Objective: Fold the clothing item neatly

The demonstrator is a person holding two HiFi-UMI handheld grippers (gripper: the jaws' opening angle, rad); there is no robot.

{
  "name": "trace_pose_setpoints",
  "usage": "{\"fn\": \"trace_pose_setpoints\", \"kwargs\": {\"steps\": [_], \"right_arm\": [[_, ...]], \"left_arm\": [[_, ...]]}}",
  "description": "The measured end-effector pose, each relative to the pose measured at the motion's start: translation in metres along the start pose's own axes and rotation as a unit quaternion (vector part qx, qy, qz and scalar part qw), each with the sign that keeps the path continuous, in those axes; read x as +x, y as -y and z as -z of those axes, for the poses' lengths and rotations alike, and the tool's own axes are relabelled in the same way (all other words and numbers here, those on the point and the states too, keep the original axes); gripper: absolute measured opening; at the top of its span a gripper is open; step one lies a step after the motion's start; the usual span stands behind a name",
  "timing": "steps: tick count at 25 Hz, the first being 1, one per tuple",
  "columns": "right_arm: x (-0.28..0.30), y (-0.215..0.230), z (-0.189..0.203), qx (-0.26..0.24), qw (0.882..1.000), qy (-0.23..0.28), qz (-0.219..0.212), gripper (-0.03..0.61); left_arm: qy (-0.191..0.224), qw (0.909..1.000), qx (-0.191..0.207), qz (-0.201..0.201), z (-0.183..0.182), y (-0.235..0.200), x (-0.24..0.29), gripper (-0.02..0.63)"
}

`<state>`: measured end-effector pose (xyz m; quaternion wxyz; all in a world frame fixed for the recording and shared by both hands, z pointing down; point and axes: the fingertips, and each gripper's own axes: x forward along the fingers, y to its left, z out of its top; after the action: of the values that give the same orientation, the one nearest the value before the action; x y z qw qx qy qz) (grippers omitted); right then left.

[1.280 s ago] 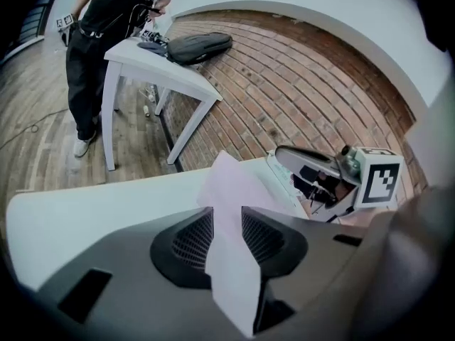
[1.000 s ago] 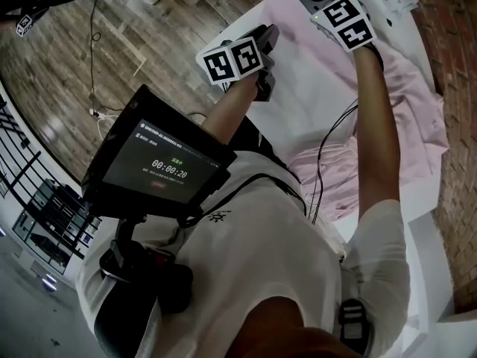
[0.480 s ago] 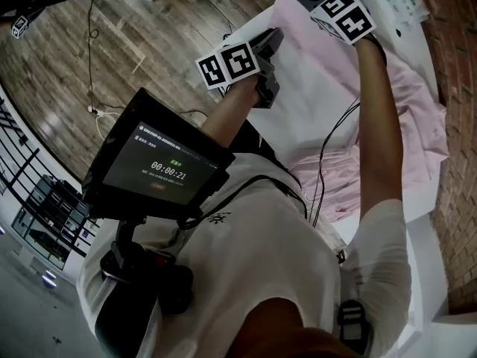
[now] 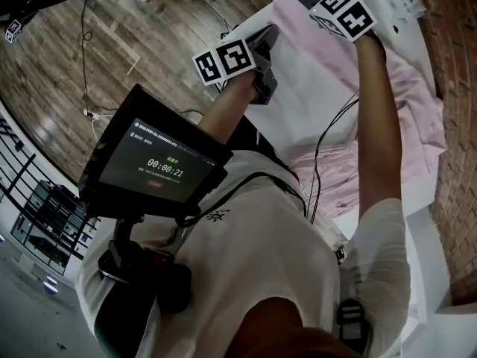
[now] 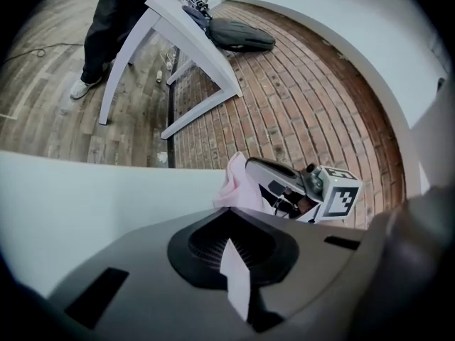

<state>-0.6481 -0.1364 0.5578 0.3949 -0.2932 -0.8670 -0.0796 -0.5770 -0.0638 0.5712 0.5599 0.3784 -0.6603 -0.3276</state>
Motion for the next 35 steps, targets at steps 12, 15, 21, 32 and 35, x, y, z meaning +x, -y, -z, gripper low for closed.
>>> {"fn": "trace_pose_setpoints", "kwargs": {"steps": [12, 15, 21, 32, 35], "right_arm": [[-0.036, 0.007, -0.011, 0.019, 0.998, 0.041, 0.033, 0.015], [-0.035, 0.006, -0.012, 0.020, 0.998, 0.039, 0.034, 0.015], [-0.033, 0.001, -0.014, 0.021, 0.998, 0.039, 0.032, 0.015], [-0.038, 0.001, -0.020, 0.025, 0.998, 0.048, 0.032, 0.015], [-0.043, 0.003, -0.020, 0.025, 0.998, 0.053, 0.037, 0.015]], "left_arm": [[-0.001, 0.9993, 0.037, -0.001, 0.008, 0.005, -0.002, 0.002], [-0.001, 0.9986, 0.053, -0.004, 0.003, 0.007, 0.001, 0.050], [0.000, 0.9990, 0.041, -0.018, -0.006, 0.006, 0.009, 0.103], [0.008, 0.9993, 0.019, -0.031, -0.020, -0.002, 0.006, 0.000], [0.013, 0.9993, 0.026, -0.022, -0.021, 0.000, 0.002, 0.000]]}}
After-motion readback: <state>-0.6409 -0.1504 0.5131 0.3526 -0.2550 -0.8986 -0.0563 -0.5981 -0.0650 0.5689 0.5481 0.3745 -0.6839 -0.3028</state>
